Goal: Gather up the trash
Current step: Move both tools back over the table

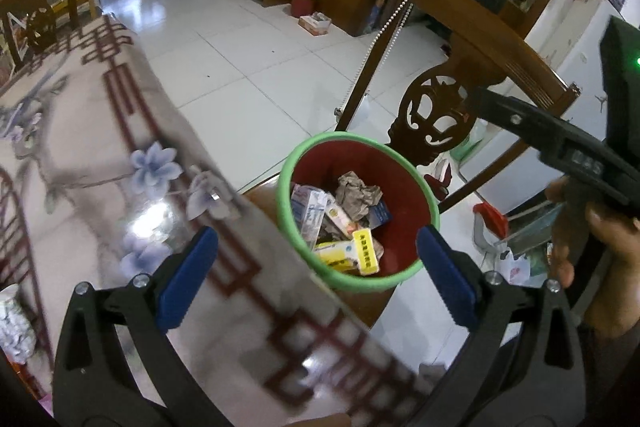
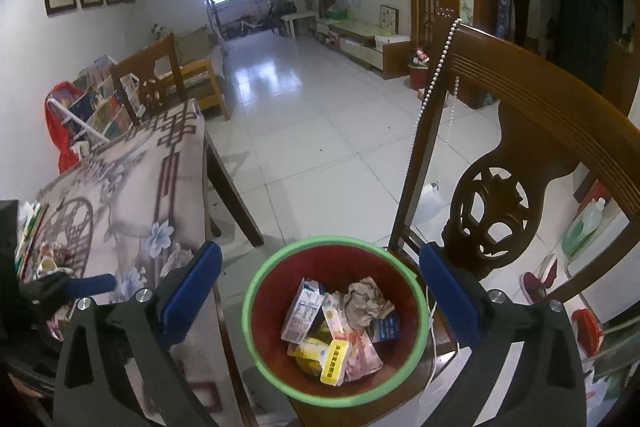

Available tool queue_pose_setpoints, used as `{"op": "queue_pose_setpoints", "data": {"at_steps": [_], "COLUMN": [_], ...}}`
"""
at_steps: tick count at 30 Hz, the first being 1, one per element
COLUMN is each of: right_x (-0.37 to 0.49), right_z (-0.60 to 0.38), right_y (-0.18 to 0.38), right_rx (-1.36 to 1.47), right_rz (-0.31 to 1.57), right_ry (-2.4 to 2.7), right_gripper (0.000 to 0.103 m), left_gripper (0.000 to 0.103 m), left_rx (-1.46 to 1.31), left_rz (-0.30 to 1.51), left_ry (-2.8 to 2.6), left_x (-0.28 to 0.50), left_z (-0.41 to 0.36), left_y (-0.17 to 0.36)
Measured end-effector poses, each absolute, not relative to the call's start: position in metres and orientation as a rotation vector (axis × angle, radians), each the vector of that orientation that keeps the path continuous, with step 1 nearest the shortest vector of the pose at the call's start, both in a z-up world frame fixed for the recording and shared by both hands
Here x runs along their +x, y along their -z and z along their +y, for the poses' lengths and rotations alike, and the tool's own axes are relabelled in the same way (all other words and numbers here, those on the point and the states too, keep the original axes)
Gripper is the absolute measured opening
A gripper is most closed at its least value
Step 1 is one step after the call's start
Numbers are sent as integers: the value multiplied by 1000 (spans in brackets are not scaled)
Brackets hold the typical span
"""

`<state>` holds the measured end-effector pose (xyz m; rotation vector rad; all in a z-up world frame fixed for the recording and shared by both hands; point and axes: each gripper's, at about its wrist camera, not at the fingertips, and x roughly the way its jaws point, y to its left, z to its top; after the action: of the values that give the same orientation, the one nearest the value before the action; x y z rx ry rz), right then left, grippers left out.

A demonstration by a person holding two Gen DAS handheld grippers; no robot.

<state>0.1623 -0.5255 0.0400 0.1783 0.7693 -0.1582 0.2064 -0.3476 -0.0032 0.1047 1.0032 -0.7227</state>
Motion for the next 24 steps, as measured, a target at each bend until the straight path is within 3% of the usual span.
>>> {"op": "queue_pose_setpoints", "data": {"at_steps": [15,24], "right_x": [145,145], "right_z": [-415,-325], "right_y": [-63,-51], "right_rx": [87,9], "right_rz": [723,761], "right_ry": [53,-76], "right_gripper": [96,96], "left_gripper": [98,98], "left_rx": [28,-23], "left_rz": [882,867], "left_ry": [581,445], "left_x": [163,141], "left_z": [-216,-108], "left_y": [-55,-60]}}
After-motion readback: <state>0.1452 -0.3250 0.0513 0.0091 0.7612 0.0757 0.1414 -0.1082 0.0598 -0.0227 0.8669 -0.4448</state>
